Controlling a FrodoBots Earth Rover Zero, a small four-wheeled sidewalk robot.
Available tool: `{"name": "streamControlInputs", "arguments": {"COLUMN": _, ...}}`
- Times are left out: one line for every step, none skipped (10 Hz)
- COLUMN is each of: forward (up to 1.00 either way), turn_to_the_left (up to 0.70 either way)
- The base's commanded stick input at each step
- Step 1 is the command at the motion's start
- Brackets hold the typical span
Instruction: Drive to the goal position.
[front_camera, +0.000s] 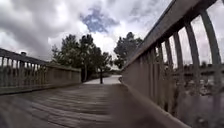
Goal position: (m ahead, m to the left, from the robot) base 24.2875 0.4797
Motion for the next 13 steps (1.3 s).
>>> {"name": "streamControlInputs", "arguments": {"forward": 0.6, "turn_to_the_left": 0.01}}
{"name": "streamControlInputs", "arguments": {"forward": 0.6, "turn_to_the_left": 0.01}}
{"name": "streamControlInputs", "arguments": {"forward": 0.6, "turn_to_the_left": 0.01}}
{"name": "streamControlInputs", "arguments": {"forward": 0.6, "turn_to_the_left": 0.01}}
{"name": "streamControlInputs", "arguments": {"forward": 0.6, "turn_to_the_left": 0.01}}
{"name": "streamControlInputs", "arguments": {"forward": 0.6, "turn_to_the_left": 0.01}}
{"name": "streamControlInputs", "arguments": {"forward": 0.6, "turn_to_the_left": 0.01}}
{"name": "streamControlInputs", "arguments": {"forward": 0.6, "turn_to_the_left": 0.01}}
{"name": "streamControlInputs", "arguments": {"forward": 0.6, "turn_to_the_left": 0.01}}
{"name": "streamControlInputs", "arguments": {"forward": 0.6, "turn_to_the_left": 0.01}}
{"name": "streamControlInputs", "arguments": {"forward": 0.6, "turn_to_the_left": 0.01}}
{"name": "streamControlInputs", "arguments": {"forward": 0.6, "turn_to_the_left": 0.01}}
{"name": "streamControlInputs", "arguments": {"forward": 0.6, "turn_to_the_left": 0.01}}
